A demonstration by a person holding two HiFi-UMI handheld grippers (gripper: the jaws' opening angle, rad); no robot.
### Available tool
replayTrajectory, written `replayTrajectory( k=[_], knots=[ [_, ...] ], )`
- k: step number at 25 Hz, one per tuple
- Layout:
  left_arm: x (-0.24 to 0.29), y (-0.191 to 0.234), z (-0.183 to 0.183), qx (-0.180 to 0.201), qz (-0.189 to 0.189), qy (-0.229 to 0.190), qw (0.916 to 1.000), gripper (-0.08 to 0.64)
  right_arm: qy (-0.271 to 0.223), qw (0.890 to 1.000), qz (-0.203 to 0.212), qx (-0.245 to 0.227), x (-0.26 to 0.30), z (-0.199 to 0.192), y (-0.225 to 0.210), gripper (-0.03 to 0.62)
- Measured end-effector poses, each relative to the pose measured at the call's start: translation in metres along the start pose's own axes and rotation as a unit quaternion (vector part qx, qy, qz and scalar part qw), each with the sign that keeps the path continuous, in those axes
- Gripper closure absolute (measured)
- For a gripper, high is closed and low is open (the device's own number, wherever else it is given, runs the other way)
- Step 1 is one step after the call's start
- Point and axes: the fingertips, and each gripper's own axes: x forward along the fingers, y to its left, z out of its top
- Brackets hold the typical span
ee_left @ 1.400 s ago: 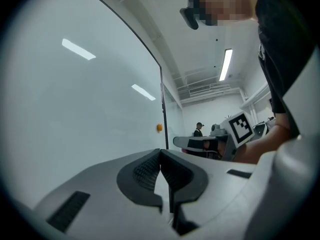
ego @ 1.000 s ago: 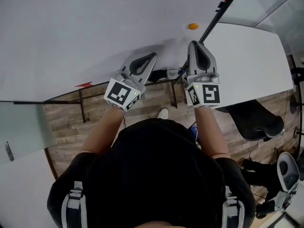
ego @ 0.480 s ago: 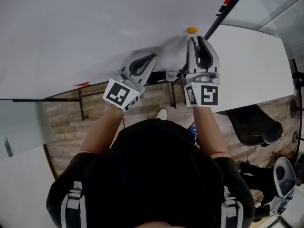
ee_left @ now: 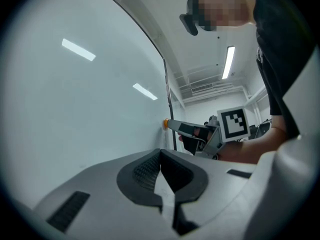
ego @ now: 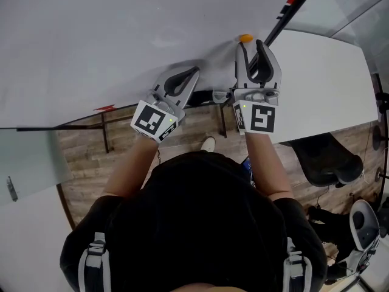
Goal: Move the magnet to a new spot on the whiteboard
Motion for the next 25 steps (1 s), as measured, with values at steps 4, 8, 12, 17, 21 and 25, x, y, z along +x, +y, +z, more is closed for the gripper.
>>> replayTrajectory(
  k=[4,8,12,17,21,25],
  knots=[
    [0.0,0.002,0.0,-0.001,0.001,-0.001,1.0,0.555,0.0,1.0,-0.004,-0.013,0.004,0.002,0.002,0.46],
    [-0.001,0.003,0.001,-0.002,0.003,-0.003,1.0,0.555,0.001,1.0,0.0,-0.028,0.007,0.003,0.006,0.46],
    [-0.001,0.005,0.001,-0.001,0.001,0.0,1.0,0.555,0.008,0.999,-0.007,-0.032,0.01,0.0,0.006,0.464],
    [-0.002,0.007,-0.001,-0.001,0.0,0.002,1.0,0.555,0.014,0.999,-0.016,-0.039,0.011,-0.004,0.004,0.485],
    [-0.003,0.006,-0.001,-0.002,-0.001,0.003,1.0,0.555,0.016,0.999,-0.018,-0.038,0.011,-0.002,0.005,0.486],
    [-0.004,0.005,0.0,-0.002,-0.003,0.002,1.0,0.555,0.021,0.999,-0.019,-0.033,0.011,-0.001,0.004,0.485]
  ],
)
